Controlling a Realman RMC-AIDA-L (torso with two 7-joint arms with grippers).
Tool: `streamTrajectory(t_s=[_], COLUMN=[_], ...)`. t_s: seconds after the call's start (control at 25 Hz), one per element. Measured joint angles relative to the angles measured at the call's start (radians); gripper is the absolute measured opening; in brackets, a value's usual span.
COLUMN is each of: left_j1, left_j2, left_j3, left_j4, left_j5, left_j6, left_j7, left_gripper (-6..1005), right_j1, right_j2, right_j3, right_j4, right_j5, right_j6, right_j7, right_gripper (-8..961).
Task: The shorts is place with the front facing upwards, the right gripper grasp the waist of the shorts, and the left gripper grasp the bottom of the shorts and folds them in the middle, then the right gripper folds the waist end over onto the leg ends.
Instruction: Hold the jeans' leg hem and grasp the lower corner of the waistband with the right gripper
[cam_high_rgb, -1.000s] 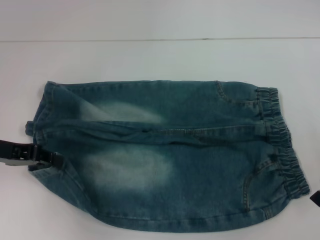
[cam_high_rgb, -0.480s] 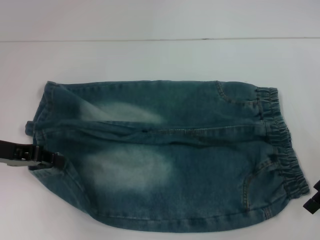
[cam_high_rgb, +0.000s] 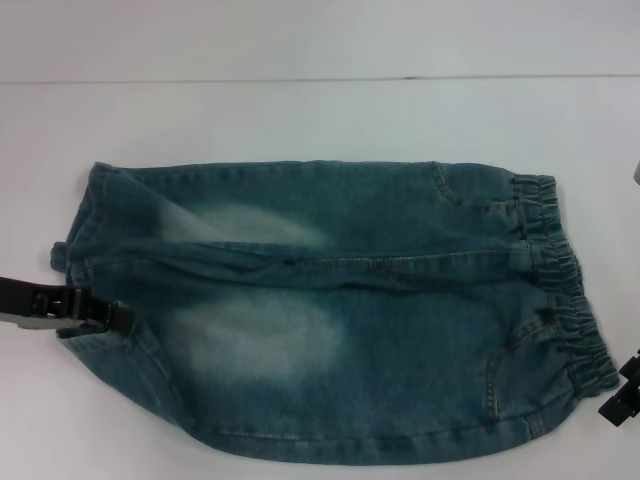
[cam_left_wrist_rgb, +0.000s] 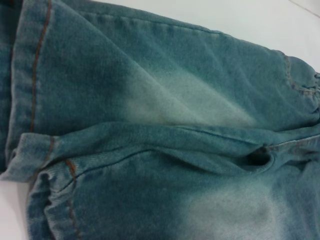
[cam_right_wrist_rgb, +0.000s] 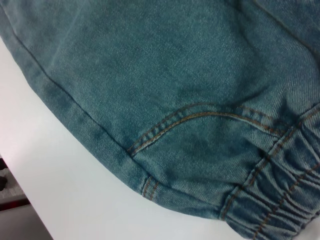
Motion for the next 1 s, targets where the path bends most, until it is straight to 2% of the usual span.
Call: streamTrajectory(t_s=[0.36,1.0], left_j1=[0.000,0.000], left_j2=[0.000,0.000], left_j3=[0.002,0.004], left_j4=[-0.002,-0.013], left_j5=[-0.005,-0.008], left_j6=[0.000,-0.002], left_j7=[0.000,0.002], left_gripper=[27,26], right_j1=[0.002,0.005], right_j2=[0.004,0.027], right_j3=[-0.004,0.002], right_j4=[0.002,0.002], right_j5=[-0.001,-0.026], right_j6=[0.013,0.036], right_j7=[0.001,0.001], right_gripper=[895,896])
